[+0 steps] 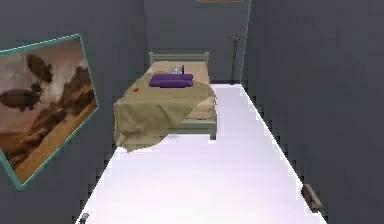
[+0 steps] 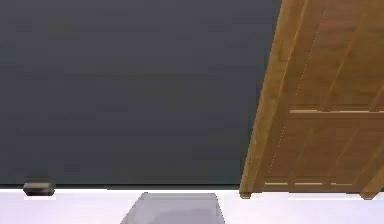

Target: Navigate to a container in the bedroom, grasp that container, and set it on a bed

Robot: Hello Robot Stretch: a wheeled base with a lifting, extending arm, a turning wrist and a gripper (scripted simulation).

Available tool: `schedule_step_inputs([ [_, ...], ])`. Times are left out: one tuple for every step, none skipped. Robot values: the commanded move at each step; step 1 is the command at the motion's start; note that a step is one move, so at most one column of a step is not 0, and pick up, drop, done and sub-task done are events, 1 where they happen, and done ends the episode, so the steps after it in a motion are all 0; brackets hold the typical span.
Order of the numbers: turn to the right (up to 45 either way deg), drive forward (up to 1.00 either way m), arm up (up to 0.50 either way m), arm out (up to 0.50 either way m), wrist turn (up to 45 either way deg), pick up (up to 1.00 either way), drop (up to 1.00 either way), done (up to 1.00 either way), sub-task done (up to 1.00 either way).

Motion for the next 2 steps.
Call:
schedule_step_inputs([
  [21.0,0.0,0.0,0.0,0.0,0.0,0.0,0.0,0.0],
  [0.0,0.8,0.0,0.0,0.0,0.0,0.0,0.0,0.0],
])
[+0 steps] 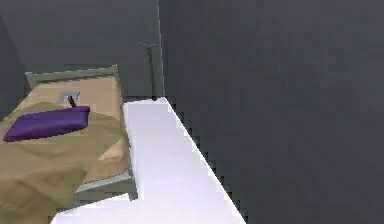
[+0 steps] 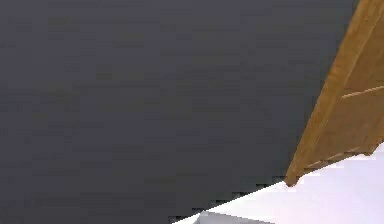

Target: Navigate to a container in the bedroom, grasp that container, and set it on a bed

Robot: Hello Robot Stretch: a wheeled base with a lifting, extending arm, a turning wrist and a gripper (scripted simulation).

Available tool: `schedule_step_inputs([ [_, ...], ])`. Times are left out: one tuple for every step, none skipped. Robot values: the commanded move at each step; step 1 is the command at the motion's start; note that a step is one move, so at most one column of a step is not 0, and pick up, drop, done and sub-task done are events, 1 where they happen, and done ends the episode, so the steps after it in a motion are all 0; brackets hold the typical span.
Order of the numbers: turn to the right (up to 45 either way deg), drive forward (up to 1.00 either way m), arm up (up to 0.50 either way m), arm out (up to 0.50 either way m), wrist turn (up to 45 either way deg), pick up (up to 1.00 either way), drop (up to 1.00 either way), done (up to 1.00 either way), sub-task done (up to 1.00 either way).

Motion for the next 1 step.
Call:
schedule_step_inputs([
  [-45.0,0.0,0.0,0.0,0.0,0.0,0.0,0.0,0.0],
])
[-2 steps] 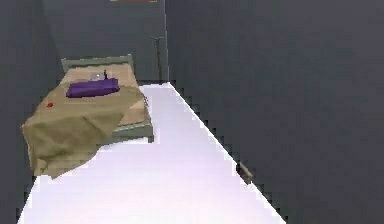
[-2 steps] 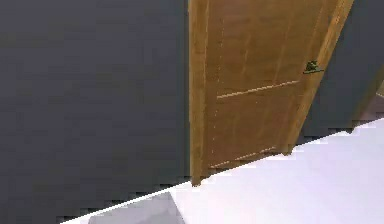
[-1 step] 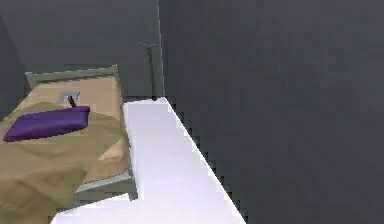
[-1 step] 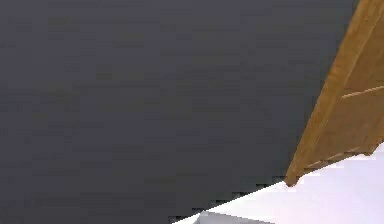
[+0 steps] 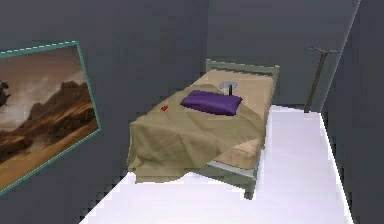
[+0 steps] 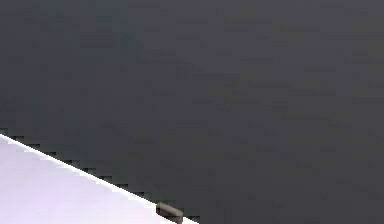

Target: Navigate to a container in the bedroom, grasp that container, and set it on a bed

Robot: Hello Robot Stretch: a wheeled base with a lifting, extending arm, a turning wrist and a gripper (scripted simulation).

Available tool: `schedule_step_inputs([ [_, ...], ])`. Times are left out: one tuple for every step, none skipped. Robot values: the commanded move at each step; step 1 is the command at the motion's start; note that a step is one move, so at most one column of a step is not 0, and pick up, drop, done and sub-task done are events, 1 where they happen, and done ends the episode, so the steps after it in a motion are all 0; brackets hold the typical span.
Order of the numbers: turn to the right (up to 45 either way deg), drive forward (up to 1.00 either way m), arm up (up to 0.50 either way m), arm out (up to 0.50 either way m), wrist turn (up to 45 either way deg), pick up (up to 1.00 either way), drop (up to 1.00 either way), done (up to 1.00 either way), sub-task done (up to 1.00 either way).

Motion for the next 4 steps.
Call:
schedule_step_inputs([
  [0.0,0.0,0.08,0.0,0.0,0.0,0.0,0.0,0.0],
  [0.0,0.0,0.0,0.4,0.0,0.0,0.0,0.0,0.0],
  [0.0,0.0,0.0,0.0,45.0,0.0,0.0,0.0,0.0],
  [0.0,0.0,0.0,0.0,45.0,0.0,0.0,0.0,0.0],
])
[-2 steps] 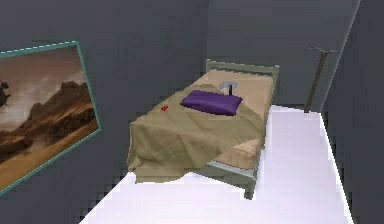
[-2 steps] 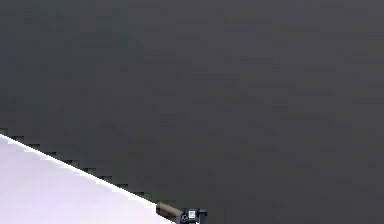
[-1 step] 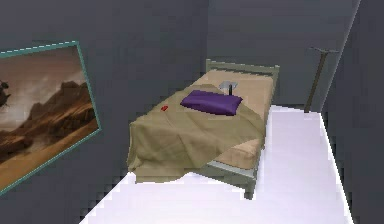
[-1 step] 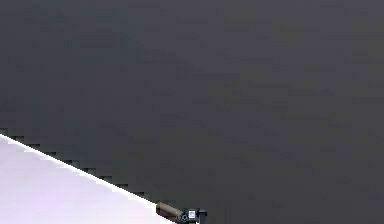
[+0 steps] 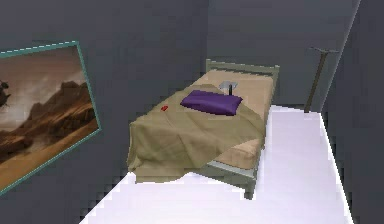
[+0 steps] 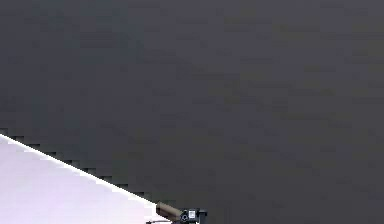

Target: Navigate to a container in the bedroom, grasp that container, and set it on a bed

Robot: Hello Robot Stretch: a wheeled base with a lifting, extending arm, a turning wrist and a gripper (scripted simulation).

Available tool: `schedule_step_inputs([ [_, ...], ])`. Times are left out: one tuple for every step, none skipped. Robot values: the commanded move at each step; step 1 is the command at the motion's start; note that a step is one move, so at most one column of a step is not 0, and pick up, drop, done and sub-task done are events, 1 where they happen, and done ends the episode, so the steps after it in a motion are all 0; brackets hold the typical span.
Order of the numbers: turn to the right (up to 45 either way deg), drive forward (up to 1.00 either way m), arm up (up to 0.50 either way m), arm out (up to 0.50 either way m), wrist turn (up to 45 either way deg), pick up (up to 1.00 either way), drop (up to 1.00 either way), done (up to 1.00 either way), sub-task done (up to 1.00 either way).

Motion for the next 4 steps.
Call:
schedule_step_inputs([
  [0.0,0.0,0.0,0.0,45.0,0.0,0.0,0.0,0.0],
  [0.0,0.0,0.0,0.0,30.0,0.0,0.0,0.0,0.0],
  [0.0,0.0,-0.3,0.0,0.0,0.0,0.0,0.0,0.0],
  [0.0,0.0,0.0,0.0,0.0,1.0,0.0,0.0,0.0],
])
